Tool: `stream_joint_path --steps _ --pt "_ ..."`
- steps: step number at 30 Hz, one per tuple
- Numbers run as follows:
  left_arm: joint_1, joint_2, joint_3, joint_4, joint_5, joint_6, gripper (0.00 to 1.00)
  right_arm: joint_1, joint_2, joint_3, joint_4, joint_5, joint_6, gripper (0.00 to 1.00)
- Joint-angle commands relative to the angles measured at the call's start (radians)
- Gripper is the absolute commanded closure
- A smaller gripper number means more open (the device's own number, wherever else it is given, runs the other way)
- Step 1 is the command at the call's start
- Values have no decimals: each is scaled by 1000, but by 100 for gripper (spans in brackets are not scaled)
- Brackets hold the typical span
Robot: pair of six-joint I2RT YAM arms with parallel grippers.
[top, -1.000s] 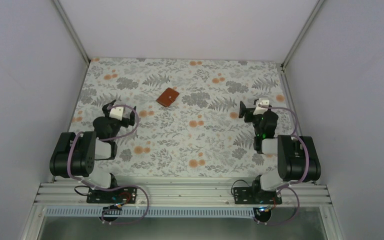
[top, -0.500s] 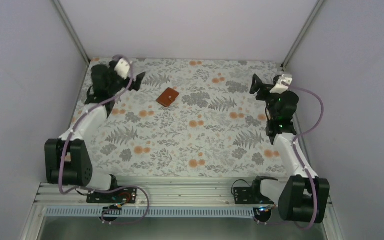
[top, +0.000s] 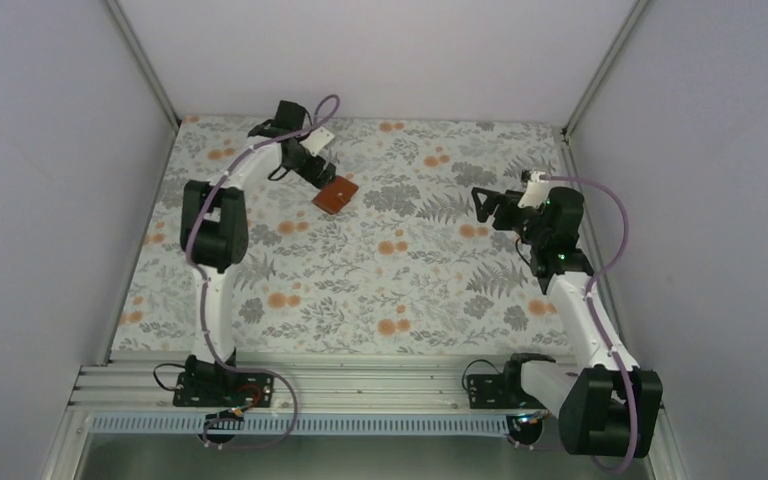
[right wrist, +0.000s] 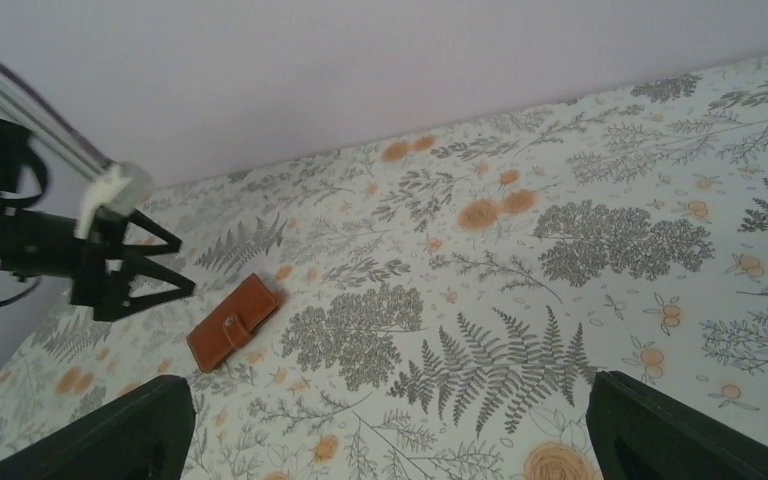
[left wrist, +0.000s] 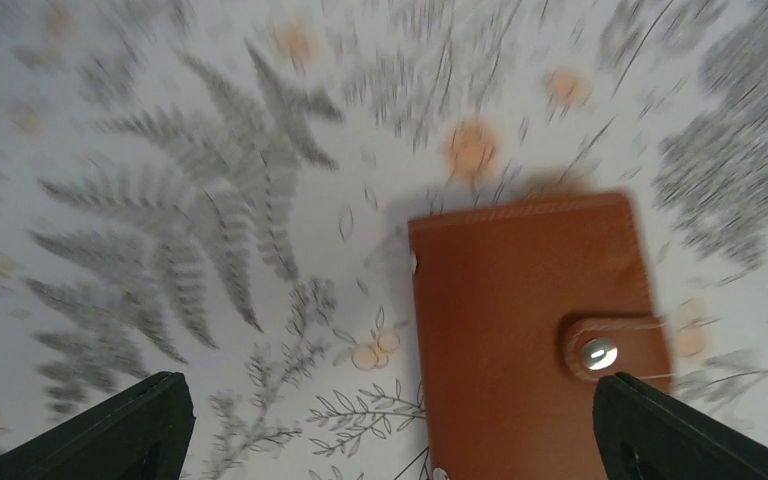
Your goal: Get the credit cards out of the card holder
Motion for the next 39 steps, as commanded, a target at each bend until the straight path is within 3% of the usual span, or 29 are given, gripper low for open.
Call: stream_joint_path --steps 1,9,21,25,32,39 --pt "-9 107 74 -158 -68 27 0 10 -34 17 -81 -20 -43 1" --pt "-7 157 17 -150 -24 74 1 11 4 26 -80 -30 -71 1" --pt "-71 63 -127 -164 71 153 18 12 41 43 -83 -45 -78 1" --pt "-80 56 -171 -147 40 146 27 12 30 44 -87 -47 -81 1" --pt "-90 49 -218 -137 116 155 47 13 26 48 -98 -40 -85 1" --pt "-90 29 -235 -140 197 157 79 14 13 55 -125 -69 -79 1"
